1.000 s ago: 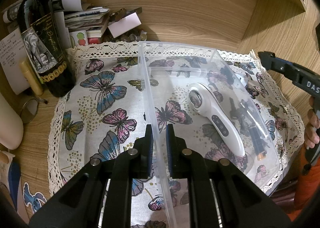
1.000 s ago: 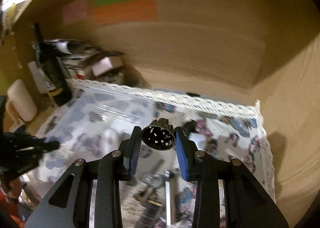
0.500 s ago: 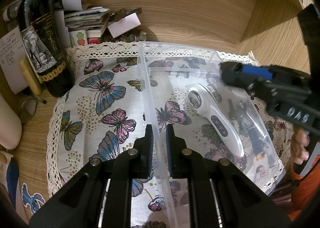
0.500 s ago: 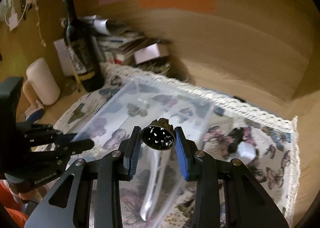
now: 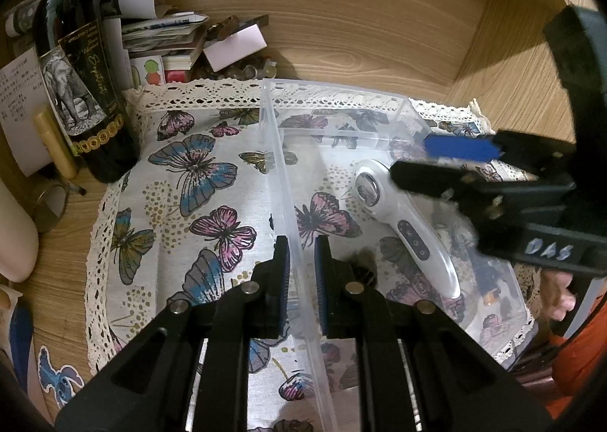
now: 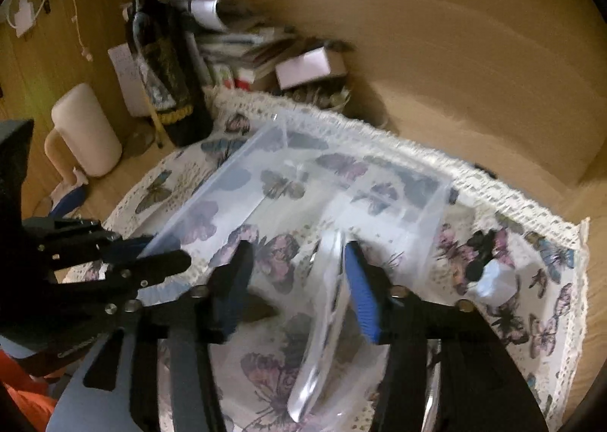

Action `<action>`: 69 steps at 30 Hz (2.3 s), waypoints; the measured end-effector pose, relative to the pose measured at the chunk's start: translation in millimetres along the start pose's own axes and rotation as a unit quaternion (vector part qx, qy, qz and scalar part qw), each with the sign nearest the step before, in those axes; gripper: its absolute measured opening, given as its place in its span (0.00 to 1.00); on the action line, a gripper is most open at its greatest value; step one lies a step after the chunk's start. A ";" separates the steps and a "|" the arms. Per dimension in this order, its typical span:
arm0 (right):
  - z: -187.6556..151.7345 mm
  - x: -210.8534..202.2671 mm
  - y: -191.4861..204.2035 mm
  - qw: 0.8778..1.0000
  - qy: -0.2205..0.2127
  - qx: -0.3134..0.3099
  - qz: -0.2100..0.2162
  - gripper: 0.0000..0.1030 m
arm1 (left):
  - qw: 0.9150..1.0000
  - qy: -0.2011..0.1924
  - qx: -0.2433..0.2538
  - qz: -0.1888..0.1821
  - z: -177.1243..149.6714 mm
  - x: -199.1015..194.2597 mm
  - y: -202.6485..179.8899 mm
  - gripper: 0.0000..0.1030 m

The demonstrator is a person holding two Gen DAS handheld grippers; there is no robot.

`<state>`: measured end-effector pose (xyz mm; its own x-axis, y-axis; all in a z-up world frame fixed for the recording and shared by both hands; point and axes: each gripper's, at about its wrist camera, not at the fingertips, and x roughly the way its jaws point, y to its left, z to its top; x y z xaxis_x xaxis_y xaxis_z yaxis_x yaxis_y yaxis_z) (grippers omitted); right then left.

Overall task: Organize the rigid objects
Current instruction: 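Place the black plug into the clear box and release it, then grasp the white plug adapter with the right gripper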

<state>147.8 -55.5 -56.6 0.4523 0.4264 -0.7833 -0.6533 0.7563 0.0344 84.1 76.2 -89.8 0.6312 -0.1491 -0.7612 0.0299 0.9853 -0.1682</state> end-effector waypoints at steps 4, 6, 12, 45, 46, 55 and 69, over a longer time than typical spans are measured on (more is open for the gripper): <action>4.6 -15.4 -9.2 0.999 -0.027 0.009 -0.020 0.56 | 1.000 0.000 0.000 0.000 -0.1 -0.1 0.0 0.12; 6.2 -22.8 -16.6 0.998 -0.040 0.018 -0.035 0.63 | 1.000 0.000 0.000 0.000 -0.1 -0.2 0.2 0.12; 7.8 -34.1 -47.8 0.993 -0.064 0.055 -0.081 0.68 | 1.000 0.000 0.000 0.001 0.6 -0.1 -0.3 0.12; -36.7 21.6 -160.5 0.975 0.048 0.182 -0.118 0.26 | 1.000 0.000 0.003 0.004 -2.0 -2.1 1.7 0.12; -36.8 17.5 -159.0 0.975 0.043 0.181 -0.118 0.26 | 1.000 0.000 0.003 0.004 -2.0 -2.0 1.6 0.12; -24.7 -37.0 -134.9 0.980 -0.027 0.159 -0.113 0.26 | 1.000 -0.001 0.005 0.007 -2.5 -2.4 0.9 0.12; 2.1 -63.0 -57.0 0.993 -0.084 0.058 -0.063 0.26 | 1.000 -0.001 0.004 0.008 -1.9 -2.4 0.0 0.12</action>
<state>157.9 -124.5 -7.9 0.6271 0.3946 -0.6716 -0.5149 0.8569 0.0226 81.1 76.4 -89.2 0.6335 -0.1332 -0.7622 0.0267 0.9882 -0.1505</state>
